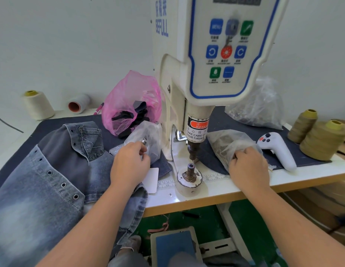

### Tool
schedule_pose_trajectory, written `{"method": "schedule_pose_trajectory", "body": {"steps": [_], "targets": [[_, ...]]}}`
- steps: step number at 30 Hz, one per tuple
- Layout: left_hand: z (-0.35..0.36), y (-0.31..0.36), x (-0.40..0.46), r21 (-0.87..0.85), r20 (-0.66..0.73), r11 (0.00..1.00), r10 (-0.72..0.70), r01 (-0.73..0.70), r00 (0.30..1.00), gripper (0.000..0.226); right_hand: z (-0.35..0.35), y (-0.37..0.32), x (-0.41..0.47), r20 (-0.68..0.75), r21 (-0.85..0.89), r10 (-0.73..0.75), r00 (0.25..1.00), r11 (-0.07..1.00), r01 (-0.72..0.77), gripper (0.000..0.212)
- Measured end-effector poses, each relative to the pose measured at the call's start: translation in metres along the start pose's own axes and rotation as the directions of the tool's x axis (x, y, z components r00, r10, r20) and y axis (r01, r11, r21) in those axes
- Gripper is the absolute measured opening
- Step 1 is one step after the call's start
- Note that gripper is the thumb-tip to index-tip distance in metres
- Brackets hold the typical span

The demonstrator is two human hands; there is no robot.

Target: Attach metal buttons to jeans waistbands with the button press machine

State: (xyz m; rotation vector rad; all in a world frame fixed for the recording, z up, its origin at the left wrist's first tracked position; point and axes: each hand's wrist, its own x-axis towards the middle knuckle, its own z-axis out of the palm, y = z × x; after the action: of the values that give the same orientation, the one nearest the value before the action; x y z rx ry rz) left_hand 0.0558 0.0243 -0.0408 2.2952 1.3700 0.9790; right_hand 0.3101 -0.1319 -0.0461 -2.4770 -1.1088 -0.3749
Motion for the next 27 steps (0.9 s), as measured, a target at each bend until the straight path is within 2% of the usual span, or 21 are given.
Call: {"method": "schedule_pose_trajectory", "body": {"steps": [5,12,18,27], "targets": [[0.000,-0.001,-0.001,-0.004,-0.009,1.000,-0.001,0.001,1.000,0.014,-0.002,-0.003,0.001,0.052,-0.056,0.024,0.998,0.998,-0.021,0.024],[0.000,-0.001,-0.001,-0.008,0.001,1.000,0.001,-0.001,1.000,0.016,0.003,0.000,-0.001,-0.058,0.007,0.032,0.998,0.999,-0.032,0.015],[0.000,-0.001,0.000,-0.005,0.006,1.000,-0.007,0.007,1.000,0.016,0.005,0.006,-0.009,-0.207,0.124,-0.026,0.978,0.991,0.053,0.013],[0.000,-0.001,-0.001,-0.005,0.007,1.000,0.000,0.000,1.000,0.015,0.007,0.008,-0.006,-0.152,0.148,-0.029,0.988,0.988,0.052,0.018]]}}
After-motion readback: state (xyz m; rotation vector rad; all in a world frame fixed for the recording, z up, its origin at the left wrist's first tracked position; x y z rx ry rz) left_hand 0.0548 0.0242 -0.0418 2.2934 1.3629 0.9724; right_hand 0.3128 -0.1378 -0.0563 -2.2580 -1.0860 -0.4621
